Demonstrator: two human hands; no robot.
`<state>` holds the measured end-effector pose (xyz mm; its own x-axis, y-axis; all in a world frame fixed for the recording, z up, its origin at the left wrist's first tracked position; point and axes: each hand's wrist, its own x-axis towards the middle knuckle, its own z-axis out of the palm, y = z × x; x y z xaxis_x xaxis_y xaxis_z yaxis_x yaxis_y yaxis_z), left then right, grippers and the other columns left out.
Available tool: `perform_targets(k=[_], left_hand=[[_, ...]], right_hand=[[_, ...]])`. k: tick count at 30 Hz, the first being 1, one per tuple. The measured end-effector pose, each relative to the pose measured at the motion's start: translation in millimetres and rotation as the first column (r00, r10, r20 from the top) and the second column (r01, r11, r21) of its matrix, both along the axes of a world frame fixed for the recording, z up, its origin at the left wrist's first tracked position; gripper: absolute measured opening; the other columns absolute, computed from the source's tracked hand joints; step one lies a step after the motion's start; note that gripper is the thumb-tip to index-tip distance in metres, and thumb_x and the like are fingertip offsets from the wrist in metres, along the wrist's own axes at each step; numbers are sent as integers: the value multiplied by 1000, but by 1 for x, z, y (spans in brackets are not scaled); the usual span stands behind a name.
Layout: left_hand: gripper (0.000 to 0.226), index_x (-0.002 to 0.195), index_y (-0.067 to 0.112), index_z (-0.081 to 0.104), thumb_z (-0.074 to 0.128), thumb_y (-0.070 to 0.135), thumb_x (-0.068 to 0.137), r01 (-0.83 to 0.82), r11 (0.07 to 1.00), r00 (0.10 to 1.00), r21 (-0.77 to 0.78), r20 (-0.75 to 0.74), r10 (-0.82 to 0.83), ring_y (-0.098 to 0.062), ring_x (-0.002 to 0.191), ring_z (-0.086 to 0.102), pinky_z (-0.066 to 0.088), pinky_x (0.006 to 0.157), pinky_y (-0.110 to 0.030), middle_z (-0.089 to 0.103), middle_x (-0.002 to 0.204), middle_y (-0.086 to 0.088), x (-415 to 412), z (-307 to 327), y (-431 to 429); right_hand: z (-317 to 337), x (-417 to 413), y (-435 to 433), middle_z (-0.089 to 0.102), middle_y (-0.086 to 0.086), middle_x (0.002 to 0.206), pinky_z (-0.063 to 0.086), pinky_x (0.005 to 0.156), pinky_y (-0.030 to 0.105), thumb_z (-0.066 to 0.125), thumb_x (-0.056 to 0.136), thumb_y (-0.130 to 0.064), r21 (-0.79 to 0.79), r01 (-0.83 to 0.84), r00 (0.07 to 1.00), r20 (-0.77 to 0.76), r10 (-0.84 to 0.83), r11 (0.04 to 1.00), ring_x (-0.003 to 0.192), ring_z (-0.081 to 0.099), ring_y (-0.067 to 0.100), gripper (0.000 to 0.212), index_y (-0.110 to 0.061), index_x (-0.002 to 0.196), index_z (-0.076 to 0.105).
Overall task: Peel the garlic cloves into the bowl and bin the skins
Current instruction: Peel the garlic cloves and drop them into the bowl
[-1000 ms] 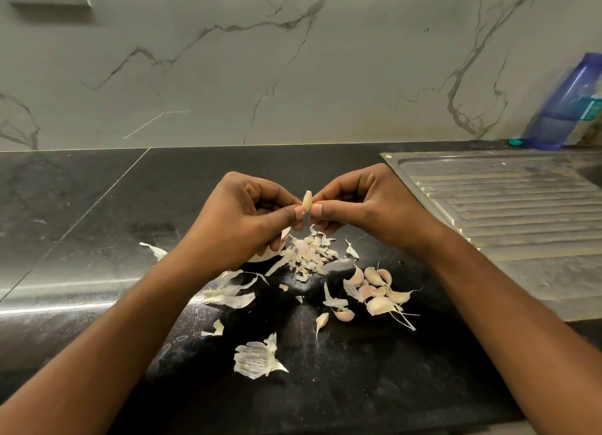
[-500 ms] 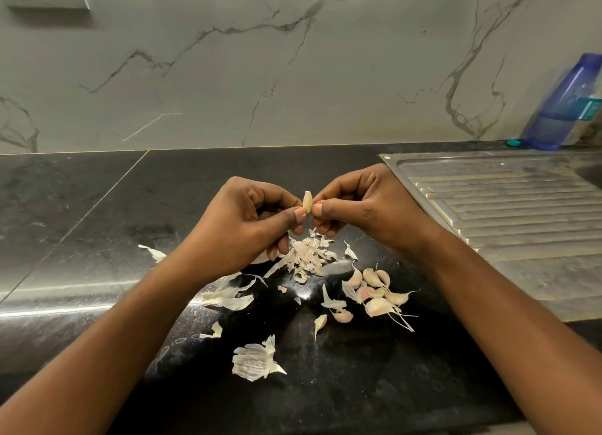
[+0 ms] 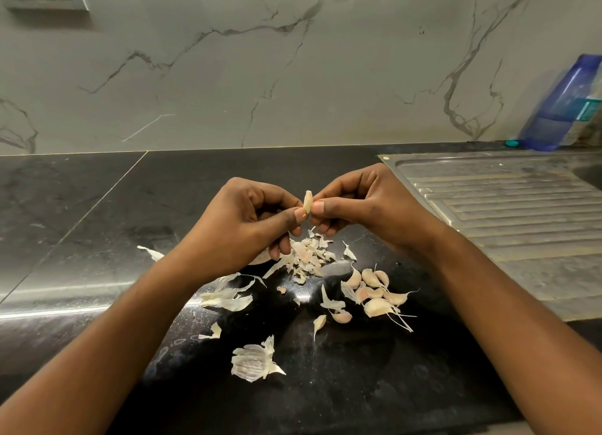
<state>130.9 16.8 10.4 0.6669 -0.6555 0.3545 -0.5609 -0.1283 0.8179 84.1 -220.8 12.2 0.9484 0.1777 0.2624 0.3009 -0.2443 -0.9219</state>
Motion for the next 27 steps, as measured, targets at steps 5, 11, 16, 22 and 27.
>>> perform_targets(k=[5, 11, 16, 22, 27], left_hand=[[14, 100, 6, 78, 66, 13, 100, 13, 1000, 1000, 24, 10, -13, -27, 64, 72, 60, 61, -32, 74, 77, -12, -1, -2, -1], [15, 102, 6, 79, 66, 13, 100, 9, 1000, 1000, 15, 9, -9, -28, 65, 72, 61, 63, -39, 74, 78, -12, 1, -1, 0], [14, 102, 8, 79, 66, 13, 101, 10, 999, 999, 38, 31, -11, -30, 65, 73, 63, 63, -43, 74, 78, -11, 1, -3, 0], [14, 103, 8, 79, 65, 11, 102, 30, 997, 999, 69, 44, -33, -30, 65, 72, 63, 63, -43, 72, 76, -13, 2, -6, -1], [15, 104, 6, 79, 66, 13, 100, 47, 998, 999, 43, 17, -48, -32, 66, 72, 63, 63, -39, 73, 76, -14, 1, -4, -1]], right_hand=[[-3, 1, 2, 79, 14, 84, 64, 70, 31, 71, 97, 0, -20, 27, 999, 29, -26, 999, 74, 76, 25, 9, 3, 101, 78], [-3, 0, 3, 79, 14, 86, 64, 70, 30, 71, 96, 0, -9, 20, 1000, 20, -20, 1000, 75, 76, 24, 10, 4, 102, 78], [-1, -1, 3, 79, 21, 93, 65, 72, 31, 72, 96, -3, 8, 19, 1000, 13, -19, 1000, 78, 76, 27, 14, 6, 105, 77], [-3, -1, 3, 79, 21, 89, 64, 69, 30, 72, 96, -1, -7, 11, 1000, 9, -11, 1000, 75, 76, 27, 11, 7, 102, 77], [-3, -1, 3, 79, 20, 87, 64, 69, 30, 71, 97, -1, 11, 7, 1000, 10, -7, 1000, 74, 76, 26, 10, 6, 101, 78]])
